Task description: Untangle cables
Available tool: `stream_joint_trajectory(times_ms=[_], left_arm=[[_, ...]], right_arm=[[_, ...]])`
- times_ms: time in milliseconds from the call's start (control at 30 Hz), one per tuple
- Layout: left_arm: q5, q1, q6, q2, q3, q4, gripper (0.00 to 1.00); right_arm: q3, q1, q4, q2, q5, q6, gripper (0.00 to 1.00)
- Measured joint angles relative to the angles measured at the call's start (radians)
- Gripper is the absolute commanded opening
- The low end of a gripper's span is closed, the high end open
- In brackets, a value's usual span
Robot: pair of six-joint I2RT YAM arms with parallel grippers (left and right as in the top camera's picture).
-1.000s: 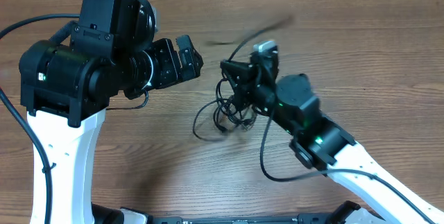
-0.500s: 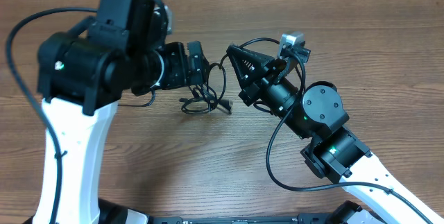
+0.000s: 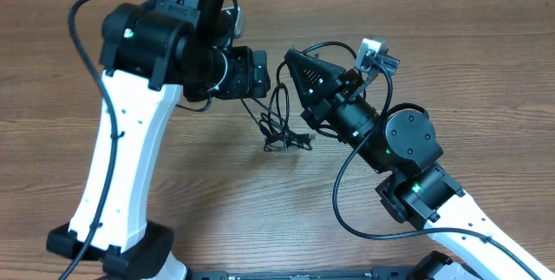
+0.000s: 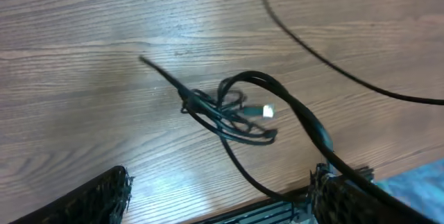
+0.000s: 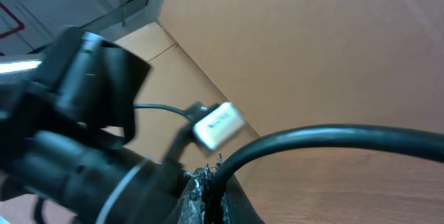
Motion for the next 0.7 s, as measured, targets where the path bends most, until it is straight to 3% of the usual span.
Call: stream_joint_trajectory(times_ms=[700], left_arm=[[-0.034, -0.002, 0.075, 0.095, -0.002, 0.0, 0.84]], right_arm=[[0.0, -0.028, 0.107, -0.014, 0.018, 0.036, 0.04]])
